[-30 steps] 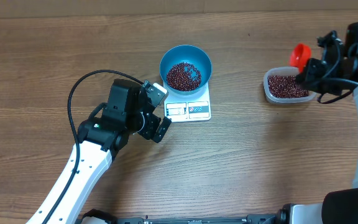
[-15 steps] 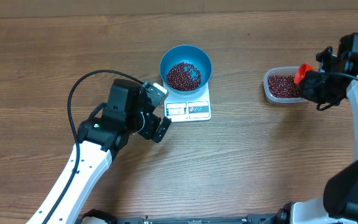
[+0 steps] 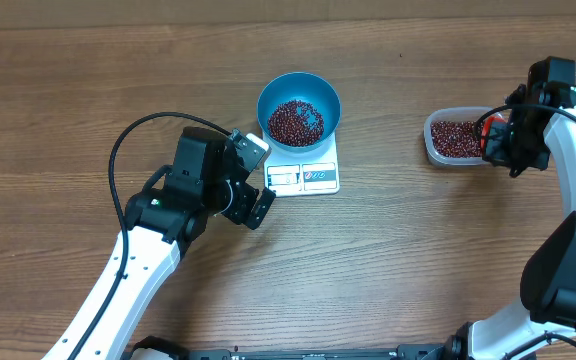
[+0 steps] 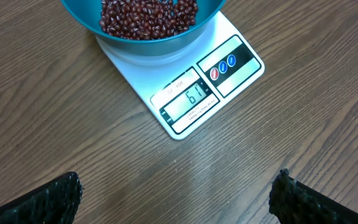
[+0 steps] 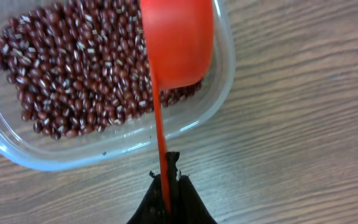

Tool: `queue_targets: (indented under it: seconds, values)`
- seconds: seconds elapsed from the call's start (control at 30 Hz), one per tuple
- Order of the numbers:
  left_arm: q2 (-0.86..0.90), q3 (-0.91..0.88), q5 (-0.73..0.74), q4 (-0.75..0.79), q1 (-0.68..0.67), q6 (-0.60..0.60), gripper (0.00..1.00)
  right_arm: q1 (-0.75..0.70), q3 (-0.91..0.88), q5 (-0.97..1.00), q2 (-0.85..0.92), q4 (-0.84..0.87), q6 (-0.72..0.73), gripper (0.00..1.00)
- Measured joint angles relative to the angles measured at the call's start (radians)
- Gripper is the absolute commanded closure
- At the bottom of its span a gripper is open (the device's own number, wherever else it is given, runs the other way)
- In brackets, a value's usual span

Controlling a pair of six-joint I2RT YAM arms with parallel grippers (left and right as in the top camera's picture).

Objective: Scoop item into bowl and weigh 150g on scale
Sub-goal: 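Lower the scoop into the tub and scoop more beans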

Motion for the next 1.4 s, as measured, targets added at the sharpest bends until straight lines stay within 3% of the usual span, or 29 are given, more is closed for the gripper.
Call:
queue_targets:
  seconds: [1.4]
  values:
    - [0.000, 0.000, 0.000, 0.000, 0.000, 0.000, 0.00, 0.045, -0.103, -0.087, 0.000, 0.098, 0.000, 0.96]
